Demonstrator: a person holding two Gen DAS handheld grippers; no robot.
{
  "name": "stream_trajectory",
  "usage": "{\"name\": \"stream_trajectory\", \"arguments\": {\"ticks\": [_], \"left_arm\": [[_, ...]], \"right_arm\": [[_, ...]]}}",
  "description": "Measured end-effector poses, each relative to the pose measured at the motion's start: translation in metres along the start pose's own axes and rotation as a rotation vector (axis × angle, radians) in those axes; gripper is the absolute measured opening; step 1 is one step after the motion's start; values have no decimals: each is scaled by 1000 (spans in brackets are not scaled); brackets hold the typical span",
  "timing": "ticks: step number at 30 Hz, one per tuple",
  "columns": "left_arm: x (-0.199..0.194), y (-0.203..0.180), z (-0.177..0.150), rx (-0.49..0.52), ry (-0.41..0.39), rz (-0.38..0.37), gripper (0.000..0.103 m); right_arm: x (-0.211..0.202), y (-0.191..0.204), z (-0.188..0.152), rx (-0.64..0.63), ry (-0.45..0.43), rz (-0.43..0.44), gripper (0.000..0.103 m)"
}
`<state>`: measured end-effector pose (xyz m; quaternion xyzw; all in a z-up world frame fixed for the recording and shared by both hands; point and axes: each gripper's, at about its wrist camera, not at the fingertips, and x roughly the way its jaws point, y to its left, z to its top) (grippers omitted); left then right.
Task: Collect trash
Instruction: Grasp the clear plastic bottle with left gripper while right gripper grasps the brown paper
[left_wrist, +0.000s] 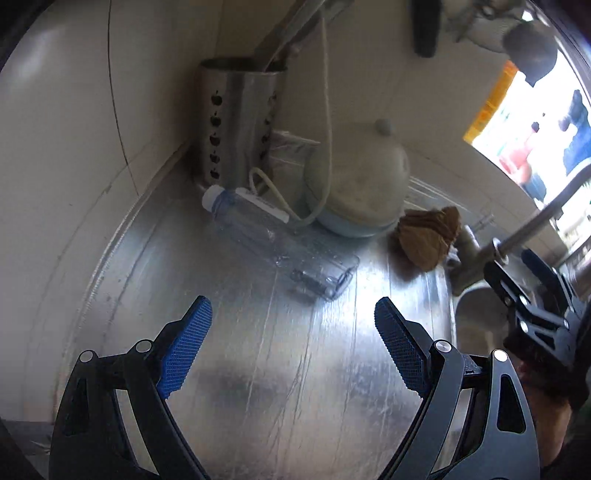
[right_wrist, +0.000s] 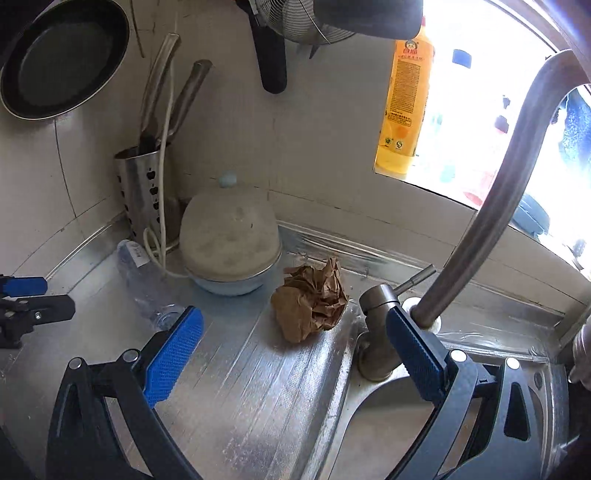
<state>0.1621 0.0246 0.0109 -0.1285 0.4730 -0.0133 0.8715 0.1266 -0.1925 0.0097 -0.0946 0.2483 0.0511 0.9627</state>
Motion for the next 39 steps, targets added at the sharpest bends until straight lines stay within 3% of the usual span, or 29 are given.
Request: {"name": "stream_trajectory", "arguments": {"ticks": [5, 13, 18, 22, 27, 33, 39], "left_arm": [[50, 12, 13, -182, 115, 23, 87], [88, -5, 39, -232, 129, 48, 87], [119, -4, 47, -263, 206, 80, 87], [131, 5, 40, -256, 252, 108, 88], [126, 21, 34, -192, 242, 122, 83], [126, 32, 39, -79, 258, 131, 83], [136, 23, 44, -5, 273, 134, 83]], "right_arm": [[1, -4, -4, -8, -11, 6, 98], [1, -6, -13, -53, -3, 18, 98], [5, -11, -12, -57, 2, 20, 98], [13, -12, -9, -61, -4, 27, 98], [37, -10, 2, -50, 15, 5, 98], [82, -6, 24, -44, 48, -107, 98], [125, 4, 33, -78, 138, -180, 98]]}}
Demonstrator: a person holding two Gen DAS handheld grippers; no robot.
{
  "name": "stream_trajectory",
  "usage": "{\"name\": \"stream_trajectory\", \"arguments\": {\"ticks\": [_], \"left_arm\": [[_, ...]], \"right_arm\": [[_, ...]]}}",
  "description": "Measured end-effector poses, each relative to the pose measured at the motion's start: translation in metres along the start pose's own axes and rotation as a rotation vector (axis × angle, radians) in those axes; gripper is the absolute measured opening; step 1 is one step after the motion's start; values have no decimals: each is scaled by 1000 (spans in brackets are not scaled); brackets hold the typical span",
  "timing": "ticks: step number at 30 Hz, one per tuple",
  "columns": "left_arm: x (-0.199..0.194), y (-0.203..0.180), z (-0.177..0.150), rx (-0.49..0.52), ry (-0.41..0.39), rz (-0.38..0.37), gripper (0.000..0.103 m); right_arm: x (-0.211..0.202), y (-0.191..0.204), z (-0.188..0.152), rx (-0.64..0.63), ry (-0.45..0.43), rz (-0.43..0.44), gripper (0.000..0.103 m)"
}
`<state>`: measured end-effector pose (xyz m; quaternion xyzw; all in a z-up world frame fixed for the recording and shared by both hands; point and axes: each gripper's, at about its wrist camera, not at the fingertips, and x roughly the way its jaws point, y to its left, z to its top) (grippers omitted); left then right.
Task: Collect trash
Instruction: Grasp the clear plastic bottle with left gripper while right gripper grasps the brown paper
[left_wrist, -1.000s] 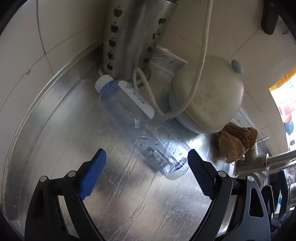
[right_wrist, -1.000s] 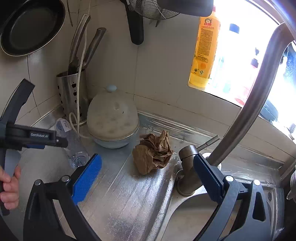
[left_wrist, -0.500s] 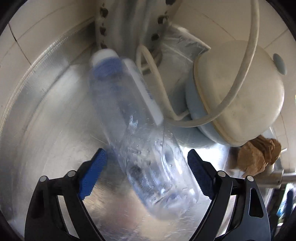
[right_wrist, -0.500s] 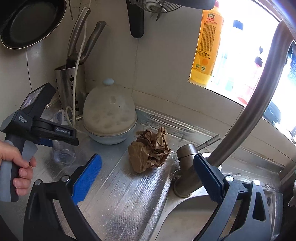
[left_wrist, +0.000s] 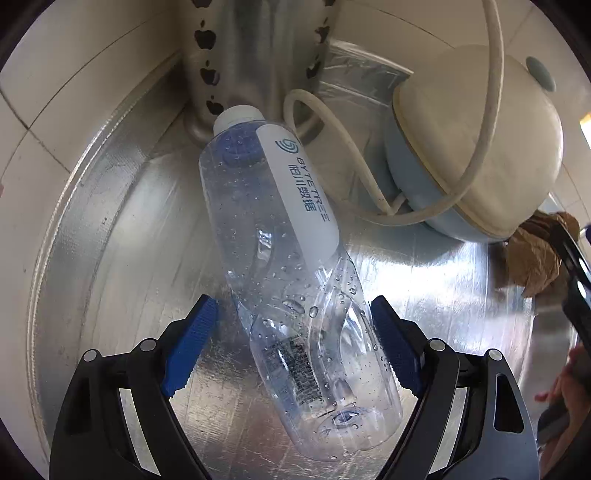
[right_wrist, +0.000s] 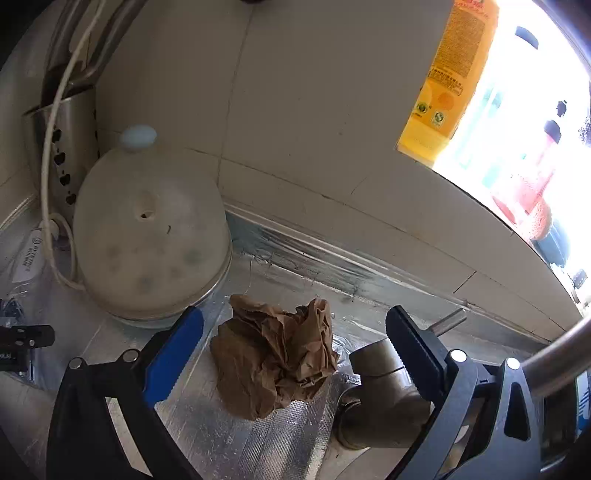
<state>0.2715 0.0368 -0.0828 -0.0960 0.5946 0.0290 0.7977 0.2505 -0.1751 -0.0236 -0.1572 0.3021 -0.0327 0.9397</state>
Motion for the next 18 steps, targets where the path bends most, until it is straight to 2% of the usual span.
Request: {"name": "stream_trajectory", "arguments": {"ticks": [2, 5, 7, 9, 14, 16, 17, 18], "left_arm": [[1, 0, 0, 15, -2, 4, 83], [1, 0, -8, 40, -2, 11, 83], [1, -3, -8, 48, -3, 9, 83], [0, -5, -11, 58, -4, 11, 84], [0, -7, -11, 79, -6, 3, 83], [-2, -10, -12, 97, -14, -4, 75], [-6, -10, -13, 105, -17, -8, 65], [-7, -10, -14, 111, -14, -13, 64]], "right_arm": [[12, 1, 1, 9, 41, -10, 98], [33, 1, -7, 29, 110, 27, 97], [35, 8, -11, -12, 100, 5, 98], [39, 15, -17, -13, 130, 78, 67], [30, 18, -26, 26, 135, 150, 58], [19, 22, -32, 35, 138, 188, 57], [13, 25, -36, 40, 140, 206, 57], [7, 30, -41, 42, 144, 229, 57]]}}
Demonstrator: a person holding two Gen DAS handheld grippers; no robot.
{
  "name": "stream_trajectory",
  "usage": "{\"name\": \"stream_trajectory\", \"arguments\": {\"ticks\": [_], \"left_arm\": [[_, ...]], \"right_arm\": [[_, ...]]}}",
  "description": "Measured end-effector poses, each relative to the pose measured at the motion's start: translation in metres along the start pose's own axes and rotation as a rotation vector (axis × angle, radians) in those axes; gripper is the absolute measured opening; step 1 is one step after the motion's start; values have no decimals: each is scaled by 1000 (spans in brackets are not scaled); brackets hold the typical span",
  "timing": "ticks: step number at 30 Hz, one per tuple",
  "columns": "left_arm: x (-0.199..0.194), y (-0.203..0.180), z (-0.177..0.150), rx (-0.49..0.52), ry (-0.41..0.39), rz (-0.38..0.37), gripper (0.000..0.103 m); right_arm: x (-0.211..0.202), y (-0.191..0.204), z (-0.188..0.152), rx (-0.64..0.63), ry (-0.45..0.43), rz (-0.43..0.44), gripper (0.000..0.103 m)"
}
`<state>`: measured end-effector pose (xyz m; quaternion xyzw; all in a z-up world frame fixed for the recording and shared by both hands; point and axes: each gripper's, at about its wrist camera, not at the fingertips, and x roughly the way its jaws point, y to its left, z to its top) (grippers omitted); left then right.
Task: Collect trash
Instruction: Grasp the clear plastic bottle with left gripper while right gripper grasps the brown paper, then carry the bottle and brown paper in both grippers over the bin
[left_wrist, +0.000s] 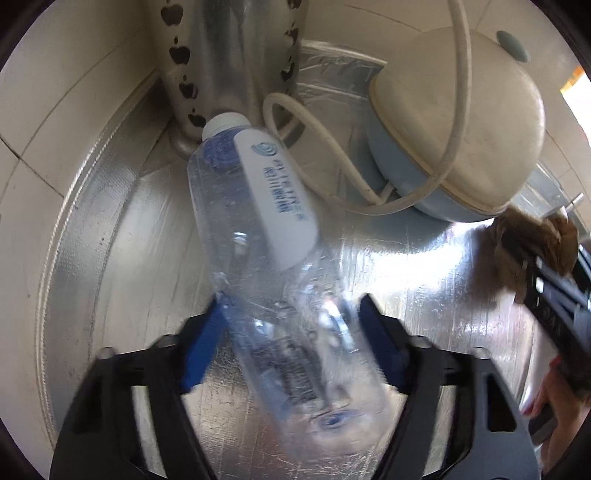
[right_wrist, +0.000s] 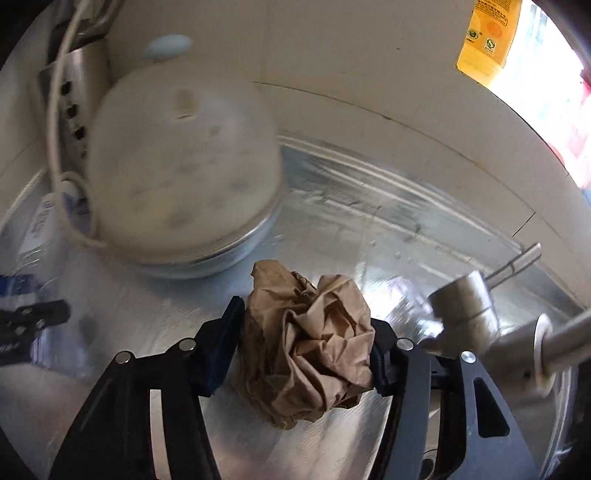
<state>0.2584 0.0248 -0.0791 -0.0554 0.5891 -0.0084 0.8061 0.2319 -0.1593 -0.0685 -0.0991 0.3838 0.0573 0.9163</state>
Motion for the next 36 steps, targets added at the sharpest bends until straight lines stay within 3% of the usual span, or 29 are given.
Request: {"name": "stream_trajectory", "arguments": {"ticks": [7, 13, 20, 29, 36], "left_arm": [[-3, 2, -9, 36, -9, -43, 56], [-11, -2, -38, 113, -16, -30, 53], [-22, 0, -84, 159, -5, -39, 53], [-63, 14, -155, 233, 1, -86, 53], [-106, 21, -215, 339, 9, -121, 53]], "right_arm": [[-27, 38, -38, 32, 7, 122, 57], [-45, 47, -61, 85, 14, 176, 56], [-64, 43, -89, 156, 22, 235, 56], [-125, 58, -136, 229, 13, 345, 56], [-178, 81, -175, 200, 9, 390, 56]]}}
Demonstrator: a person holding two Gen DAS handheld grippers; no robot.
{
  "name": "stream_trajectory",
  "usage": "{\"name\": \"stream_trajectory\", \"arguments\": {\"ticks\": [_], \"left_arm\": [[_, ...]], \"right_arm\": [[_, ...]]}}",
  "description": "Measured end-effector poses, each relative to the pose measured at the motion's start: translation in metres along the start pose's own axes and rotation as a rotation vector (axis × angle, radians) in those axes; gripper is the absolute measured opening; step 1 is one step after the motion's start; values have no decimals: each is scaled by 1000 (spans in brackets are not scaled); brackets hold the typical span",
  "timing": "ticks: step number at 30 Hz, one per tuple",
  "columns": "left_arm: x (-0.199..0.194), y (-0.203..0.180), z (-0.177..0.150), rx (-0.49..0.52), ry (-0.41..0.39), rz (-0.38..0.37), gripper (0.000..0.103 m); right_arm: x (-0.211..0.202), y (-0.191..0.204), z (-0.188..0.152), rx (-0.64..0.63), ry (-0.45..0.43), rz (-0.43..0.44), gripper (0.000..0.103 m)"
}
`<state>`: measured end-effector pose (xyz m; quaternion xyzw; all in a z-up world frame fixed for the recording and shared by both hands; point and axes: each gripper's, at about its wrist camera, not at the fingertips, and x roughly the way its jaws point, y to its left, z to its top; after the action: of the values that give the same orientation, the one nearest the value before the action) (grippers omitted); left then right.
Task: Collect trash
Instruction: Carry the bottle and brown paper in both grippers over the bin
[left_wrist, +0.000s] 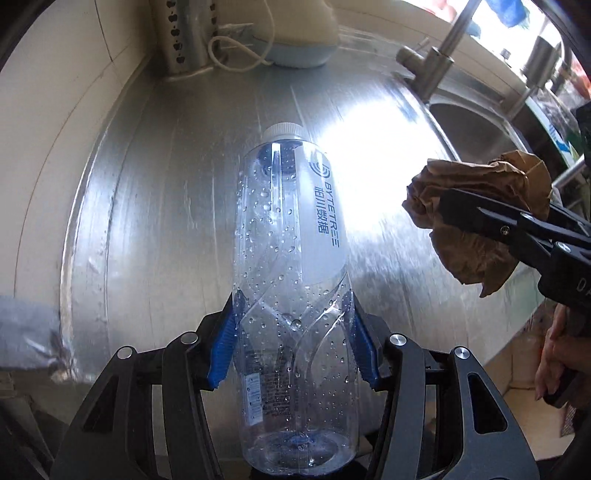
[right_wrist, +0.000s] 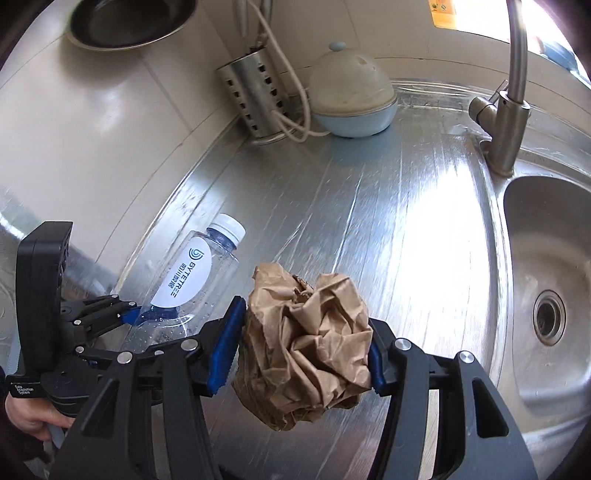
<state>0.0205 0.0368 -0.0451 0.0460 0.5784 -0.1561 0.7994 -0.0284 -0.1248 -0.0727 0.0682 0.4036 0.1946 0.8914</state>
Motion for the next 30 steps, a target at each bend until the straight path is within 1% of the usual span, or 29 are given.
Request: {"name": "stream_trajectory", "arguments": {"ticks": [6, 9, 10, 13, 14, 16, 19, 22, 24, 26, 28, 30], "left_arm": [[-35, -7, -56, 112, -14, 20, 53], [-53, -10, -83, 167, -24, -1, 53], [-58, -13, -92, 197, -28, -16, 53], [-72, -26, -124, 333, -41, -52, 53], [-74, -31, -136, 383, -37, -60, 53], [-71, -37, -156, 449, -8, -91, 53], [-58, -41, -183, 488, 57, -122, 53], [-34, -39, -204, 504, 121, -117, 53], [-12, -36, -215, 491, 160, -102, 54], [15, -34, -225, 474, 221, -90, 54], [43, -32, -235, 458, 265, -77, 54], [78, -30, -247, 429, 339, -71, 54]], "right_arm": [[-30, 25, -56, -36, 41, -3, 56], [-44, 33, -87, -33, 63, 20, 56], [-48, 37, -98, -36, 71, 27, 56], [-59, 50, -131, -51, 95, 38, 56], [-59, 54, -140, -52, 108, 41, 56], [-56, 59, -157, -55, 135, 46, 56], [-46, 61, -179, -54, 179, 37, 56], [-32, 57, -198, -41, 209, 9, 56], [-17, 50, -210, -34, 226, -15, 56], [2, 42, -224, -22, 251, -35, 56], [26, 33, -239, -20, 275, -55, 56], [54, 24, -256, -15, 308, -75, 56]]}}
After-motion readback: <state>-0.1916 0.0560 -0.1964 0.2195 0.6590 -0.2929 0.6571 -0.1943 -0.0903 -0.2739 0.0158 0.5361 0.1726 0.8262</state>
